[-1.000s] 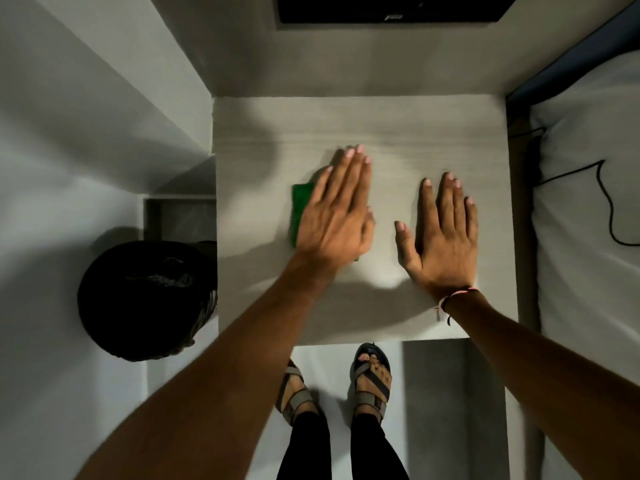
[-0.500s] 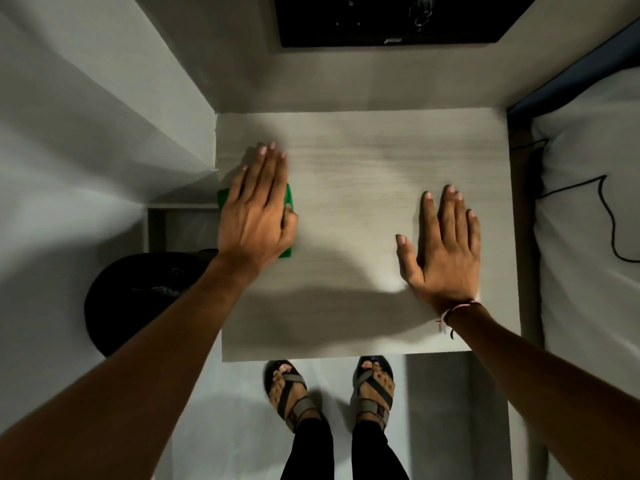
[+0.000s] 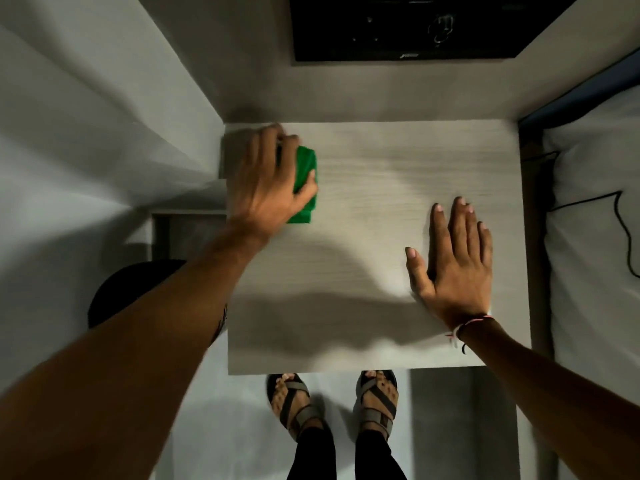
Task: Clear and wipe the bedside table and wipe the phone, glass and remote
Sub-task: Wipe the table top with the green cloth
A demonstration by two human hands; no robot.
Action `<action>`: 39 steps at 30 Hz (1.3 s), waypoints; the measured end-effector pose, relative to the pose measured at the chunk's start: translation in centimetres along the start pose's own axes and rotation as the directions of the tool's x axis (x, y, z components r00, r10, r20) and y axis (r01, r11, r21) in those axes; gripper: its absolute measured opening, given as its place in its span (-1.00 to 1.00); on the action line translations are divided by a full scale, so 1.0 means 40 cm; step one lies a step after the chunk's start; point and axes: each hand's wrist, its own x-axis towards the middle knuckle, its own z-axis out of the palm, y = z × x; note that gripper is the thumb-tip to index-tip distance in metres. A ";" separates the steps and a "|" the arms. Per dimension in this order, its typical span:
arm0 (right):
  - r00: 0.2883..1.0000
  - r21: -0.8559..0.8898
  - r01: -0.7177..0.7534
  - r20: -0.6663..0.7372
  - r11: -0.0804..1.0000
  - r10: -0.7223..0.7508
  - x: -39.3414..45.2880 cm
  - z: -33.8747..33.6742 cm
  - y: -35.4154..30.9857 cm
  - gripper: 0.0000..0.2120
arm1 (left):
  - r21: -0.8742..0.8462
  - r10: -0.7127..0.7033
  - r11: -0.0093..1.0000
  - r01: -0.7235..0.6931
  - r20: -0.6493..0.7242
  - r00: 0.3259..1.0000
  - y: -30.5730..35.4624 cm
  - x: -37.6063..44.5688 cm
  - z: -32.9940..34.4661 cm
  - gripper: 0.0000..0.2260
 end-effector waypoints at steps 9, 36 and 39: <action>1.000 0.003 -0.007 0.014 1.000 0.007 -0.001 -0.005 -0.006 -0.27 | -0.174 -0.206 0.965 0.195 -0.049 0.977 0.109 -0.121 0.025 -0.49; 1.000 0.015 0.001 0.017 1.000 -0.001 -0.003 -0.006 -0.004 -0.27 | -0.182 -0.347 0.912 0.367 0.135 0.928 0.032 -0.046 0.032 -0.49; 1.000 0.014 0.005 0.023 1.000 -0.005 -0.001 -0.004 -0.002 -0.27 | -0.155 -0.275 0.944 0.290 0.109 0.955 0.040 -0.099 0.028 -0.49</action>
